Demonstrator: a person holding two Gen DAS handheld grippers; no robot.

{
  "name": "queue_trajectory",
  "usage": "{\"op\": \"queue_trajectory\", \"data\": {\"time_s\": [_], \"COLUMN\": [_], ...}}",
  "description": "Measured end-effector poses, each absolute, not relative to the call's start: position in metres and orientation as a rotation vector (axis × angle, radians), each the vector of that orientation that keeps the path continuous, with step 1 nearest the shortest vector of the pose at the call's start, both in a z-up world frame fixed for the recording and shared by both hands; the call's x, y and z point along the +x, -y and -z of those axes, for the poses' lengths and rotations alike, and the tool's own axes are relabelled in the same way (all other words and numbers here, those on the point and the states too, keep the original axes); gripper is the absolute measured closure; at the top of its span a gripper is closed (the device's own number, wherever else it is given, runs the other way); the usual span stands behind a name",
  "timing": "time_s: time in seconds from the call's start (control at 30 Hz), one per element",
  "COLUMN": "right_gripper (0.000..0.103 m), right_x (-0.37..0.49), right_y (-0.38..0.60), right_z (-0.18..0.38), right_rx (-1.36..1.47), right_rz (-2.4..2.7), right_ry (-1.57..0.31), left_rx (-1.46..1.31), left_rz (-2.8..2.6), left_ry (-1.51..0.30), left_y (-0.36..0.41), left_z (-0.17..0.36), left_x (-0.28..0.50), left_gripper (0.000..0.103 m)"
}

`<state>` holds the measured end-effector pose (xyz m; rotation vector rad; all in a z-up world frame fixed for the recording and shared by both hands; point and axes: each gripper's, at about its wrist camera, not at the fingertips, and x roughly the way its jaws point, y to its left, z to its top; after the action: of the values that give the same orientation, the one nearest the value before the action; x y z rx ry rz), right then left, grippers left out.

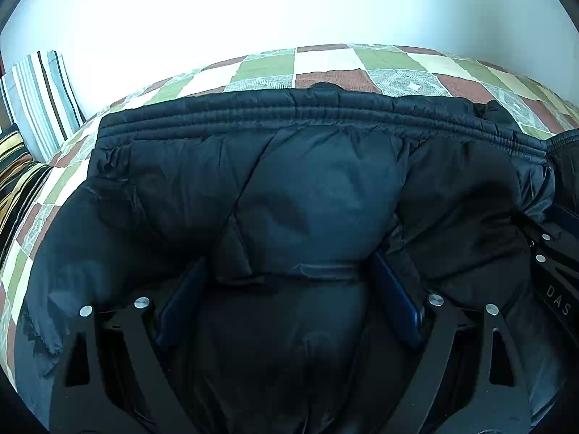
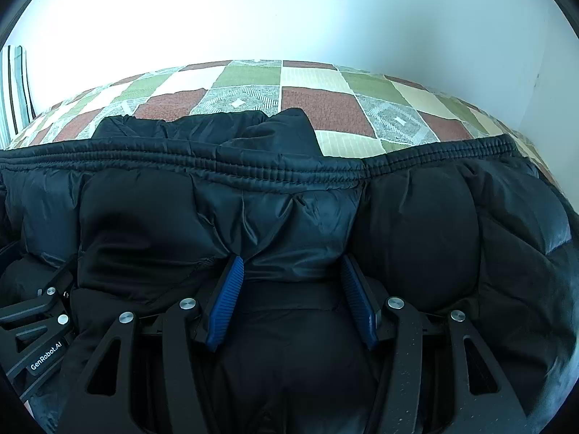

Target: Fold large clothes

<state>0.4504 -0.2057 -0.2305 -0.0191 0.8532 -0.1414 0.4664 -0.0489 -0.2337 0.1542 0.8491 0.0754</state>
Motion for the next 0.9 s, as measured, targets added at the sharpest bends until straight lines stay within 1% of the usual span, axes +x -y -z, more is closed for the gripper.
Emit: {"op": "queue_trajectory", "data": {"time_s": [0.23,0.33,0.4,0.5,0.7,0.8,0.9], "right_gripper": [0.045,0.038,0.028,0.025,0.021,0.021,0.021], "right_x": [0.446,0.438,0.426,0.399,0.352,0.339,0.335], "right_y": [0.206,0.207,0.209,0.222,0.289,0.331,0.365], "right_z": [0.217,0.205,0.196,0.175,0.145,0.145,0.158], "right_rx": [-0.019,-0.029,-0.024,-0.012,0.077,0.095,0.140], "right_rz": [0.134,0.125,0.117,0.108,0.153,0.214,0.231], "right_ry": [-0.851,-0.849,-0.835,-0.789,-0.762,-0.786,-0.846], "left_rx": [0.089,0.082,0.077,0.032,-0.012,-0.029,-0.076], "left_rz": [-0.015,0.021,0.030,0.025,-0.022,-0.045,-0.020], "left_ry": [-0.875,-0.892,-0.887,-0.847,-0.818,-0.847,-0.889], "left_y": [0.038,0.028,0.017,-0.013,-0.085,-0.119,-0.140], "left_z": [0.216,0.206,0.193,0.174,0.158,0.165,0.177], "left_x": [0.462,0.451,0.437,0.410,0.377,0.371,0.371], "left_gripper": [0.013,0.013,0.013,0.010,0.008,0.007,0.006]}}
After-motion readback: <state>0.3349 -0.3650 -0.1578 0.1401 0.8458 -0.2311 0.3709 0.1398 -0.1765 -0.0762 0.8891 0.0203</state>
